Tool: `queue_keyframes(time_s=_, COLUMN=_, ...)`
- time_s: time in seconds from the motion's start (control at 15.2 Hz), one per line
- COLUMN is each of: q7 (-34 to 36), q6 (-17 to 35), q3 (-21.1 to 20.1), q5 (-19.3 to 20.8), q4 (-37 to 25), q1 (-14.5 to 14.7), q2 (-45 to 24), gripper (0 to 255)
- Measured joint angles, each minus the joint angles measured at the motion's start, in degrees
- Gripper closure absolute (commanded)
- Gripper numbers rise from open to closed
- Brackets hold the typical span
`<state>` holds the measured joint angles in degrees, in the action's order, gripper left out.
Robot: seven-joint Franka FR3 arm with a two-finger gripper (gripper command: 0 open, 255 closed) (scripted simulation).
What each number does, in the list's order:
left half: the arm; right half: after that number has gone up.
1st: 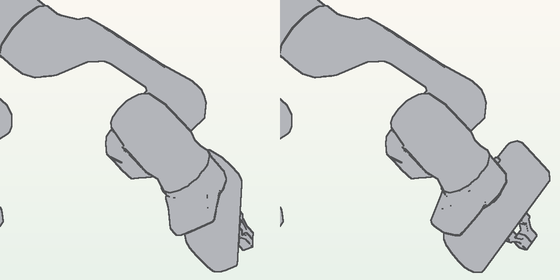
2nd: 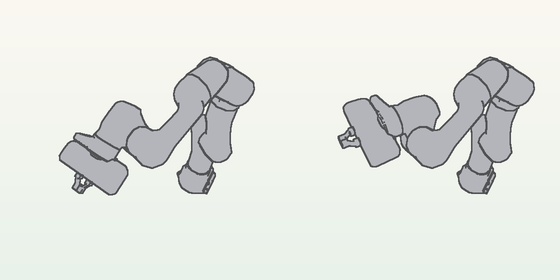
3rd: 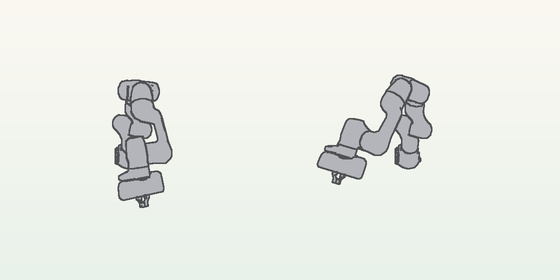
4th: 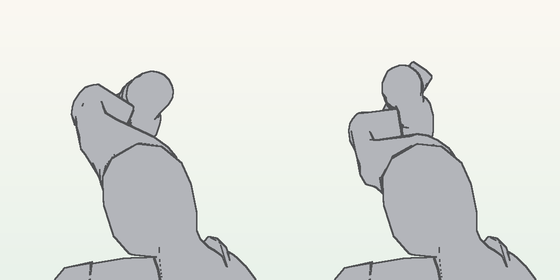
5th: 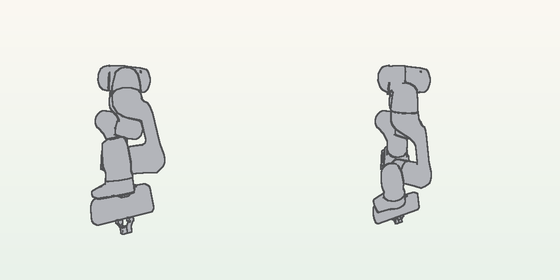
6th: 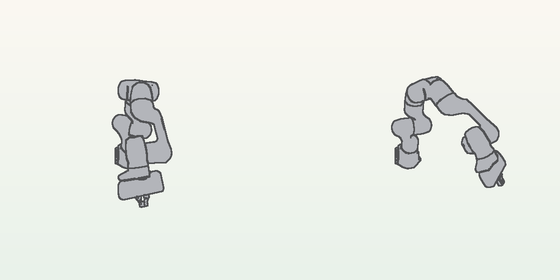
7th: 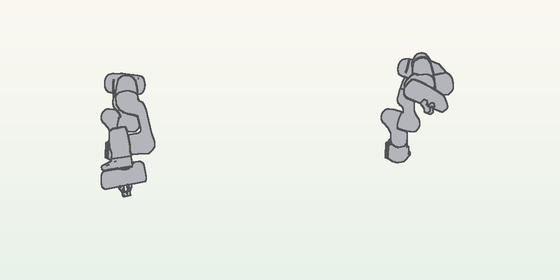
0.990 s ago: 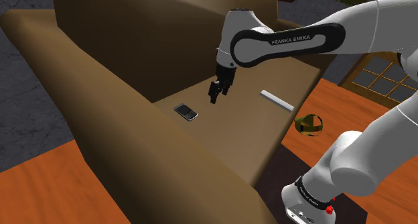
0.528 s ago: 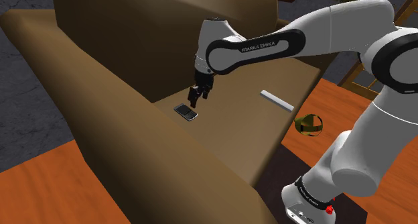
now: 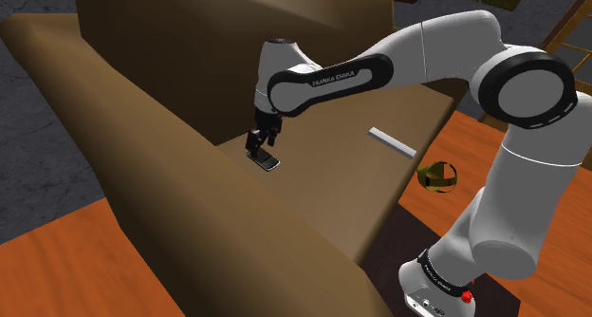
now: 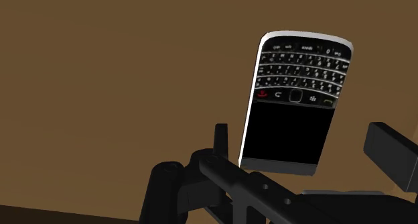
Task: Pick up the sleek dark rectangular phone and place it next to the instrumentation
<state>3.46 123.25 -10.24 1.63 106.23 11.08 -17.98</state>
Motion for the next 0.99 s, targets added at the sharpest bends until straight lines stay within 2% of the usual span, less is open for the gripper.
queue_keyframes(time_s=0.26, q7=0.24, q6=2.45, q3=0.06, q5=0.28, q4=1.14, q1=0.18, q2=-1.31, gripper=0)
queue_keyframes(time_s=0.66, q7=0.27, q6=2.99, q3=0.1, q5=0.36, q4=1.27, q1=0.19, q2=-1.7, gripper=0)
queue_keyframes(time_s=0.73, q7=0.27, q6=2.99, q3=0.1, q5=0.36, q4=1.27, q1=0.19, q2=-1.7, gripper=255)
queue_keyframes(time_s=0.99, q7=0.29, q6=2.95, q3=0.12, q5=0.37, q4=1.18, q1=0.18, q2=-1.67, gripper=255)
